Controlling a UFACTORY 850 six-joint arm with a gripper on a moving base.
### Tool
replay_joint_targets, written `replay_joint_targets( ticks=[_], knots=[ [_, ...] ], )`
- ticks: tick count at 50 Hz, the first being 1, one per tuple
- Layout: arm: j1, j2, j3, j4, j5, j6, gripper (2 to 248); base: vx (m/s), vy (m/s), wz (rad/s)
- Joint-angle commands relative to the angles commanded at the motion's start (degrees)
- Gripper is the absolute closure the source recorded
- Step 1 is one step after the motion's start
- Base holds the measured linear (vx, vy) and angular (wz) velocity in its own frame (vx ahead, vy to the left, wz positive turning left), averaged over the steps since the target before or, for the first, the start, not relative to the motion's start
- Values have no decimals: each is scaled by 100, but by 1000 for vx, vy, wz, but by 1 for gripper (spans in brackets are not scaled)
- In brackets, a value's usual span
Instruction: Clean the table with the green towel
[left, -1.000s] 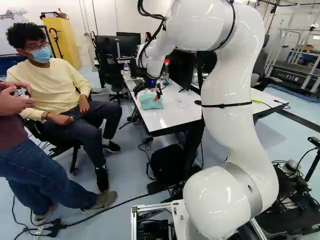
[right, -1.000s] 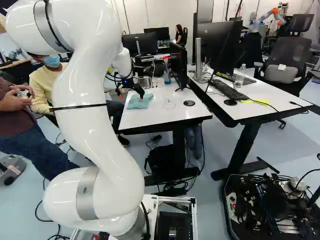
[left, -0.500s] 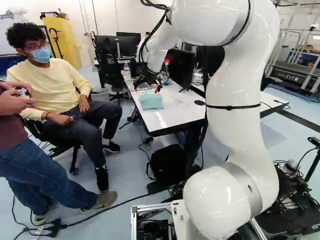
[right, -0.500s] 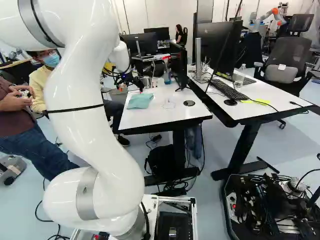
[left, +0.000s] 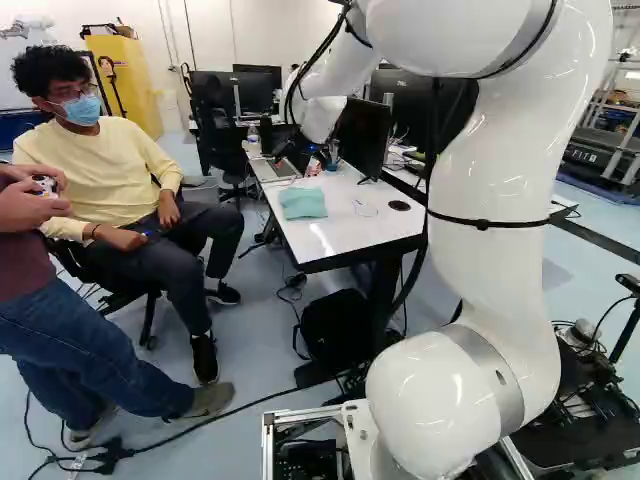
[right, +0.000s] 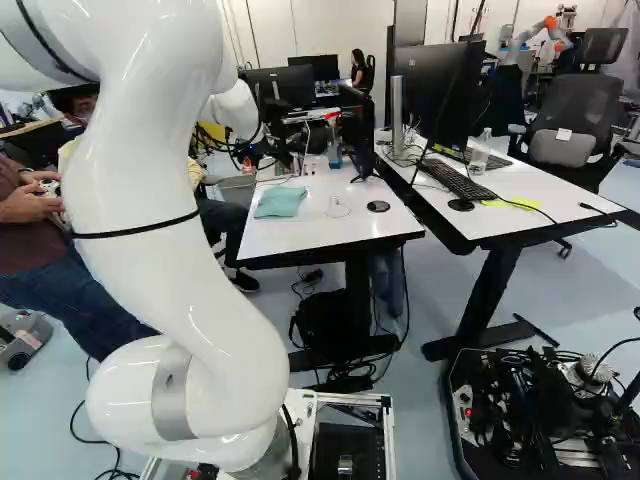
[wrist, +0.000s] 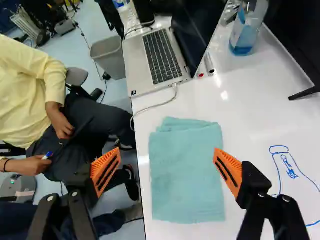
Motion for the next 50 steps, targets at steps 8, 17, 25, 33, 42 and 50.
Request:
replay_joint_targets(
  ticks=[8,17,25,33,42,50],
  knots=[
    [-128,-84,-4,222,467,0,3,0,0,0],
    [-264,-203,-27,531,976,0,3,0,0,0],
    [-287,-219,60,644,1450,0,3,0,0,0],
    [-243,-124,278,659,1930,0,3,0,0,0],
    [-183,10,553,470,2454,0,3,0,0,0],
    [-168,12,659,107,2842,0,3,0,0,0]
  ],
)
